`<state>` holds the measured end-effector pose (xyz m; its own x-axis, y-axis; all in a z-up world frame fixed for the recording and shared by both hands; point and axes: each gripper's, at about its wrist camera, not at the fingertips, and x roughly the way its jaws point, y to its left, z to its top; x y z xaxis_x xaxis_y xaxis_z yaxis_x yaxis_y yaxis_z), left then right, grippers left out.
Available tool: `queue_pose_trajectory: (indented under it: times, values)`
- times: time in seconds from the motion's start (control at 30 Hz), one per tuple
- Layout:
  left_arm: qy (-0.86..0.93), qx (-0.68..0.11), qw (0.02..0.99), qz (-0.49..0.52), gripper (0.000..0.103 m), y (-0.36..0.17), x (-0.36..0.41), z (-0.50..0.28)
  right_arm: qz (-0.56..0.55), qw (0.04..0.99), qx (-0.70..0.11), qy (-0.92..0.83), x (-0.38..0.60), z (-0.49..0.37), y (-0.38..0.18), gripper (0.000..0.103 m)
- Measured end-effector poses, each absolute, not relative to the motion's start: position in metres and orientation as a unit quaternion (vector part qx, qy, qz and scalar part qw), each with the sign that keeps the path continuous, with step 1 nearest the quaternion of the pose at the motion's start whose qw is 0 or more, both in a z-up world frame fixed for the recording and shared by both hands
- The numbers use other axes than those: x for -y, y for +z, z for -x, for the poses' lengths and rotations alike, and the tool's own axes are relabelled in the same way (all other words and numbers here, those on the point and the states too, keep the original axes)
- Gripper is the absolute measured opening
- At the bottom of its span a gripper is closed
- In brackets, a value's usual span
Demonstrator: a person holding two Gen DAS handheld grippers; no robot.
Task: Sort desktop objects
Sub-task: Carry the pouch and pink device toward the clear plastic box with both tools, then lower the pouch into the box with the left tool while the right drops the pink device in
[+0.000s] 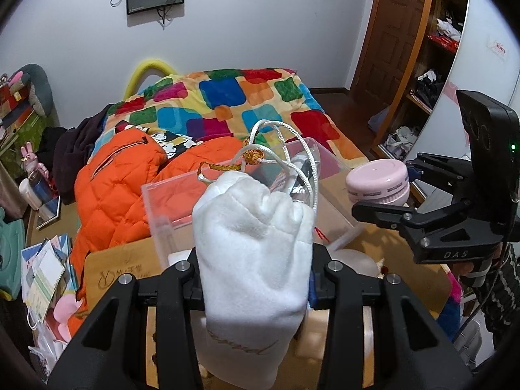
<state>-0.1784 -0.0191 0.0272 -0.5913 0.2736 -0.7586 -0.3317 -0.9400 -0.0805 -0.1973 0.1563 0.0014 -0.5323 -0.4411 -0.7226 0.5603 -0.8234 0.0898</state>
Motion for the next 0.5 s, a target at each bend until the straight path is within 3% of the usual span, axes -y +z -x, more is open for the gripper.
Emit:
queue_pose_trajectory:
  times: [0.5]
  values:
    - [0.878,-0.067,0.169,0.442,0.041,-0.009,0.002,0.238,-0.428,0.279,-0.107,-0.853,-0.14,0.247,-0.033,0.061]
